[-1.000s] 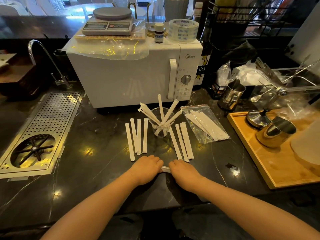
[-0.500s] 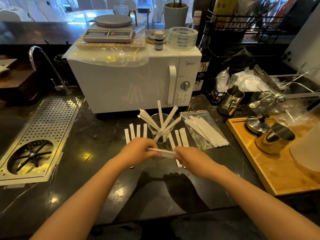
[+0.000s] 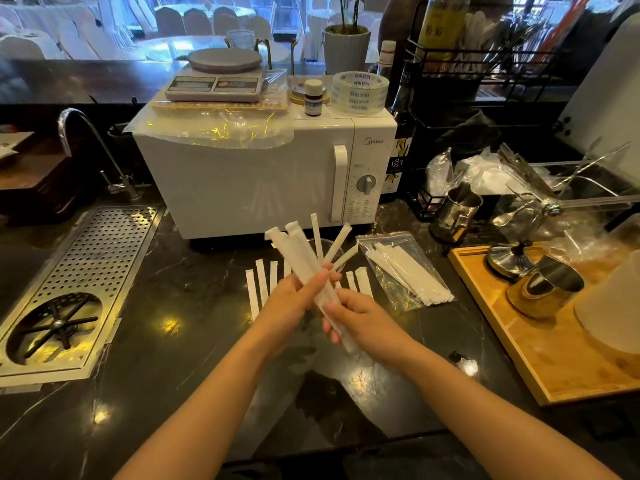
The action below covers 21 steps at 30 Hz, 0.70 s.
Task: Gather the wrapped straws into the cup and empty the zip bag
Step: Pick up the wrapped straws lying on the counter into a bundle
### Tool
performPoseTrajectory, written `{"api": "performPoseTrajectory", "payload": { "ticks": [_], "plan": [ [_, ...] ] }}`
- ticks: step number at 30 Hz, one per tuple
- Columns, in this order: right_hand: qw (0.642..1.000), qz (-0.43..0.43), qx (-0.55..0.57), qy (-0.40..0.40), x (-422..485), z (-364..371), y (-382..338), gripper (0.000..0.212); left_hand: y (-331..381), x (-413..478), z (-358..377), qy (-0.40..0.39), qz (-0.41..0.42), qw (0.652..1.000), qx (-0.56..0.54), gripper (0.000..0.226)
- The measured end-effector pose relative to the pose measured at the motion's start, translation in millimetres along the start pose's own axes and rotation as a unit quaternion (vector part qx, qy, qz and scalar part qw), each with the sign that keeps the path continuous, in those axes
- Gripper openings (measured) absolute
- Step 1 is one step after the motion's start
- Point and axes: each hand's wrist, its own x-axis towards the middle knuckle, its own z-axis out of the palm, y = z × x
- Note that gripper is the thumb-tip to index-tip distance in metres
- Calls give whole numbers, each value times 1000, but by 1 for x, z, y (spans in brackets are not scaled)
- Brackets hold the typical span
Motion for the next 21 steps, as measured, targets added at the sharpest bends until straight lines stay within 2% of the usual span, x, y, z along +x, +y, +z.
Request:
{"api": "performPoseTrajectory", "payload": {
  "ticks": [3,9,12,15,17,19,21],
  "plan": [
    [999,22,13,-19,2,10,8,27,-5,-4,5,-6,4,1000,-12,36],
    [999,40,-21,-29,3,15,18,25,-18,-7,5,-19,-44,997,-67,42],
    [996,67,-50,-28,3,12,19,21,-18,-5,3,10,-42,995,-92,43],
    [980,97,-160,-72,3,-4,10,27,-17,-1,-4,49,-37,989,-135,38],
    [958,119,-242,-100,6,-21,1,41,-19,0,-9,60,-40,985,-154,35],
    [953,148,-257,-66,13,-39,-6,54,-24,0,-12,74,-50,983,-158,33],
    [955,162,-250,4,20,-52,-7,63,-32,1,-15,94,-61,982,-151,31]
  ]
}}
